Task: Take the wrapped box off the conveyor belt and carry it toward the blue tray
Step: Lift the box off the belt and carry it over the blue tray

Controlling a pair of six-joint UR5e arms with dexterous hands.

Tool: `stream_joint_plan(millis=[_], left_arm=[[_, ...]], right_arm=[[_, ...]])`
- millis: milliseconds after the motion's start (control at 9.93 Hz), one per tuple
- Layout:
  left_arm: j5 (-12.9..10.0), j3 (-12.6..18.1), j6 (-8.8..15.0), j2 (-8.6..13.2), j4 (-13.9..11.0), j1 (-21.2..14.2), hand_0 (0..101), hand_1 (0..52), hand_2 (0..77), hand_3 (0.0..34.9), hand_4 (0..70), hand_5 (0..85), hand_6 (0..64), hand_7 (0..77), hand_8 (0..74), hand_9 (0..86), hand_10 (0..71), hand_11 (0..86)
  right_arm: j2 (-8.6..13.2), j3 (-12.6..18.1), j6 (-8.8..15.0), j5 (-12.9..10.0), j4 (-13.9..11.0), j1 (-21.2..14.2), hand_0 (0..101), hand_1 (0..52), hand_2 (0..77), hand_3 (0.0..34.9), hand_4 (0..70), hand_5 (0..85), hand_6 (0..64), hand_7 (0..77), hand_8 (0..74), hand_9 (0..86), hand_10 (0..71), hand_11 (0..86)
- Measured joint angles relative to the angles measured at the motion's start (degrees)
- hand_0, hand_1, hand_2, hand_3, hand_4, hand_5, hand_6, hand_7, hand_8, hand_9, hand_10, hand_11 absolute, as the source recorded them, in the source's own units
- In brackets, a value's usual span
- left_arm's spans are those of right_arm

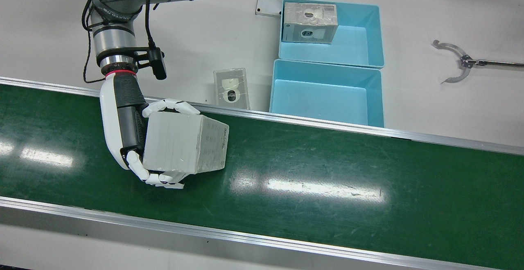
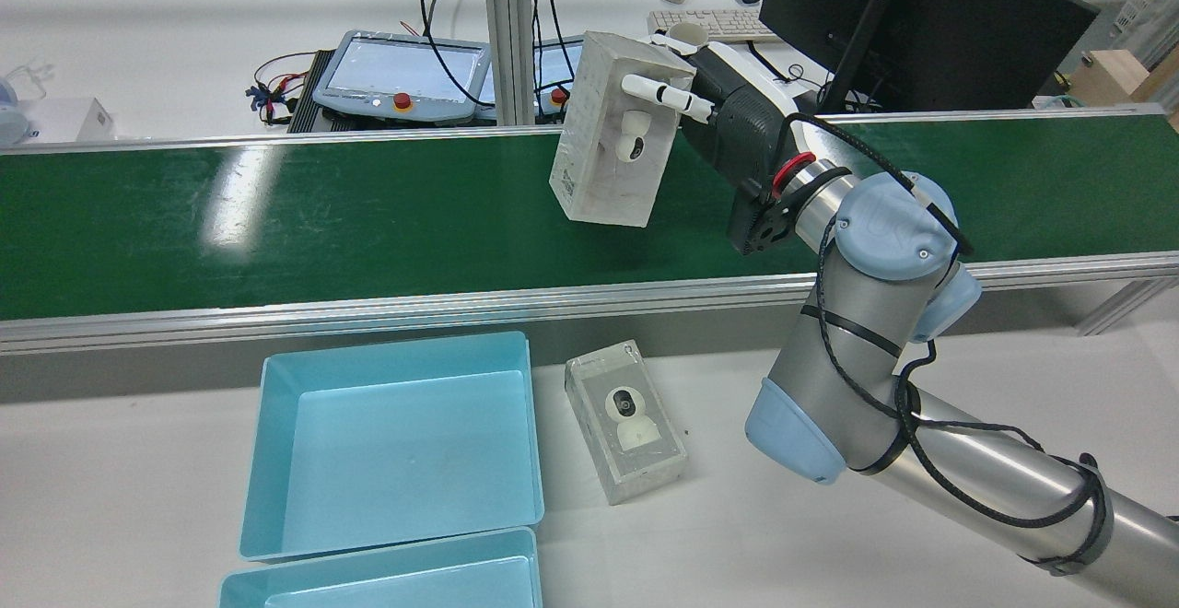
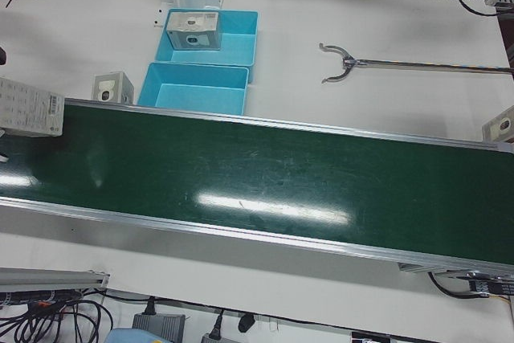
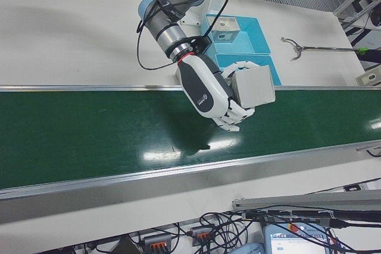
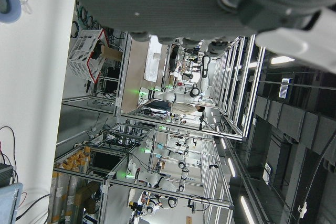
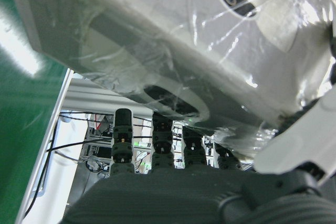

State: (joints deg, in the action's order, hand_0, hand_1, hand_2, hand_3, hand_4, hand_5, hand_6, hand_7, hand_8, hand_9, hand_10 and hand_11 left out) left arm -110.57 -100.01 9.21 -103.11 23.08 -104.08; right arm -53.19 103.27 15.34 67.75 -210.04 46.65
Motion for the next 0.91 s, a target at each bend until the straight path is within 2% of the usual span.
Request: stream_joint_plan(millis=[101,201,302,403,504,604,705,806,906], left_arm=[[0.0,0.0,0.0,0.0,0.0,0.0,0,0.0,0.5,0.0,0.0,0.5,0.0,0.5,0.5,0.5,0.5,0.0],[0.0,0.0,0.0,0.0,0.0,0.0,0,0.0,0.5,0.0,0.0,0.5,0.0,0.5,0.5,0.0,0.0,0.0],[0.0,0.0,0.0,0.0,0.0,0.0,0,0.0,0.5,0.0,0.0,0.5,0.0,0.5,0.5,0.0,0.0,0.0],[0.0,0.0,0.0,0.0,0.0,0.0,0,0.0,1.1,0.0,0.0,0.5,0.0,0.5,0.5,0.0,0.5,0.0],[0.0,0.0,0.0,0.0,0.0,0.0,0,0.0,1.1,0.0,0.0,0.5,0.0,0.5,0.5,0.0,0.5,0.0],[0.0,0.0,0.0,0.0,0.0,0.0,0,0.0,0.5,0.0,0.0,0.5,0.0,0.5,0.5,0.0,0.0,0.0],[0.0,0.0,0.0,0.0,0.0,0.0,0,0.0,1.1,0.0,0.0,0.5,0.0,0.5,0.5,0.5,0.5,0.0],[0.0,0.0,0.0,0.0,0.0,0.0,0,0.0,1.1,0.0,0.0,0.5,0.0,0.5,0.5,0.5,0.5,0.0],[0.0,0.0,0.0,0.0,0.0,0.0,0,0.0,0.5,0.0,0.0,0.5,0.0,0.5,0.5,0.0,0.5,0.0]], right_arm=[[0.09,2.49,0.48,-0.11,0.0,-0.52,41,6.5,31.6,12.5,19.6,55.6,28.9,51.3,28.9,45.3,16.4,23.5],[0.14,5.17,1.24,-0.57,-0.03,-1.52,41,6.5,31.6,12.5,19.6,55.6,28.9,51.3,28.9,45.3,16.4,23.5],[0.16,7.91,2.03,-1.71,-0.15,-3.49,40,6.0,32.7,3.7,19.1,57.3,30.0,52.9,26.2,42.5,15.8,21.8],[0.18,9.95,2.78,-3.22,-0.28,-6.04,43,6.0,33.3,0.2,19.1,57.3,30.0,52.9,18.0,33.8,13.6,19.6],[0.22,11.71,3.69,-4.96,-0.36,-9.24,44,6.0,33.3,0.0,19.1,57.8,26.7,57.3,14.7,24.0,9.8,14.2],[0.63,13.24,4.75,-7.05,-0.44,-12.69,44,6.0,33.3,0.0,19.1,57.8,26.7,57.3,14.7,24.0,9.8,14.2],[1.54,14.1,5.56,-8.6,-0.48,-15.34,43,6.0,33.3,2.7,19.1,57.8,23.5,59.5,9.3,18.5,8.2,12.5],[2.44,14.53,6.1,-9.6,-0.51,-17.57,46,6.0,34.4,9.7,19.1,57.8,10.4,51.8,0.0,2.2,5.4,8.7],[3.05,14.64,6.5,-10.17,-0.53,-19.44,46,6.0,34.4,9.7,19.1,57.8,10.4,51.8,0.0,2.2,5.4,8.7]])
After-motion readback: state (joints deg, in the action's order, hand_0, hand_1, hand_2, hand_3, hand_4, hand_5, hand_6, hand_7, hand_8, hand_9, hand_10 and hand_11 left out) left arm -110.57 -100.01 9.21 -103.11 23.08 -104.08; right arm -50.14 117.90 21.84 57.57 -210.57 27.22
